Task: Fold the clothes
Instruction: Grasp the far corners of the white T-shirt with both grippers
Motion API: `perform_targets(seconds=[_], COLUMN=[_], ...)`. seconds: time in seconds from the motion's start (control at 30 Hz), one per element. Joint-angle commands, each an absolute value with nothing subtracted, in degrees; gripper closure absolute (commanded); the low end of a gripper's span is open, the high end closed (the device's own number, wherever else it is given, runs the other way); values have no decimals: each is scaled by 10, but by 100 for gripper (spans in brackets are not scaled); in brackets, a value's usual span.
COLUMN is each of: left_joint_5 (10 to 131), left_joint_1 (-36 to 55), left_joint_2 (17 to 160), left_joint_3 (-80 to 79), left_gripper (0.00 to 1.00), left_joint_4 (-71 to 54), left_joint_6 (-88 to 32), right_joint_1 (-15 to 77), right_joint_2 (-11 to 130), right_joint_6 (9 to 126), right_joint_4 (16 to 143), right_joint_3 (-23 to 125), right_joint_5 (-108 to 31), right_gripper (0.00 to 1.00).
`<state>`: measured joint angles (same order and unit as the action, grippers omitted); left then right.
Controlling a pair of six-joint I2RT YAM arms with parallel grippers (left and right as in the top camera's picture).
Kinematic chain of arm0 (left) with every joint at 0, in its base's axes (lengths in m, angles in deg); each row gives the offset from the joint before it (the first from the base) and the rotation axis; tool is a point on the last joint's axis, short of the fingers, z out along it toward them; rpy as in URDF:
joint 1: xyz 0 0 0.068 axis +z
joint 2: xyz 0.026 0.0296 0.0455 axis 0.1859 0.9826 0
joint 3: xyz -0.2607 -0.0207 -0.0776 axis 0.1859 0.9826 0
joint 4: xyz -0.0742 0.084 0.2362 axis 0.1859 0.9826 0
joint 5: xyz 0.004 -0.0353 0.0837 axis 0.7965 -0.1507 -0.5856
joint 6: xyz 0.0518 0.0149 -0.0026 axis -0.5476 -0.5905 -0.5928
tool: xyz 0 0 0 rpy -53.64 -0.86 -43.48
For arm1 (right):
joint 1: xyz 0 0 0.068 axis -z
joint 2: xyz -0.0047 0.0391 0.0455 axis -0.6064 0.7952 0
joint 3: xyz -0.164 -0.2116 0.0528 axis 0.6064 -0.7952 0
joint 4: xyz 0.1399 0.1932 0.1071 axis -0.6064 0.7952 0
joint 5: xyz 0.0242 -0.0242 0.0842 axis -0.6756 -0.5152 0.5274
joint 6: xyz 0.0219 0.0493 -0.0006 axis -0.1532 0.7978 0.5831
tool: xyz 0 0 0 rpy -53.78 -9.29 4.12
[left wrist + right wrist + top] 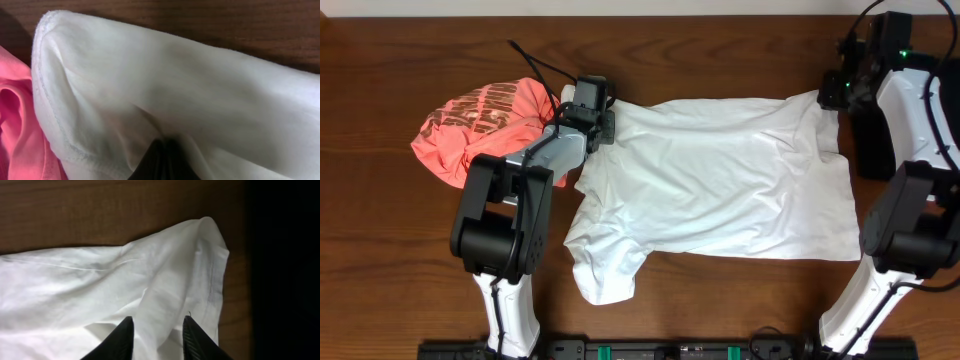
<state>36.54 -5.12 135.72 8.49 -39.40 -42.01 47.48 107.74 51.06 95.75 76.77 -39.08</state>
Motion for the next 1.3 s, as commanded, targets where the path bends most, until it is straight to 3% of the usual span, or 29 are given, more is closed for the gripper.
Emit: perform_targets(seconds=[0.0,0.3,1.03,1.27], left_joint_5=[361,363,369,369], left_joint_1=[-50,-52,-48,-48], left_joint_2=[1376,1380,1413,1413], left_joint_3=[79,90,90,90], left_gripper=[94,94,94,94], left_joint_4=[-388,-376,-376,-375], left_joint_6=[-426,-425,-410,-410], right_joint_1=[471,475,475,475], right_joint_2=[1113,1145,1154,1169], right_joint_6=[511,515,517,518], right_joint_4=[950,944,934,926], right_joint_3=[767,767,767,767], right_joint_5=[-387,-384,-374,-371], right_gripper=[66,60,58,70])
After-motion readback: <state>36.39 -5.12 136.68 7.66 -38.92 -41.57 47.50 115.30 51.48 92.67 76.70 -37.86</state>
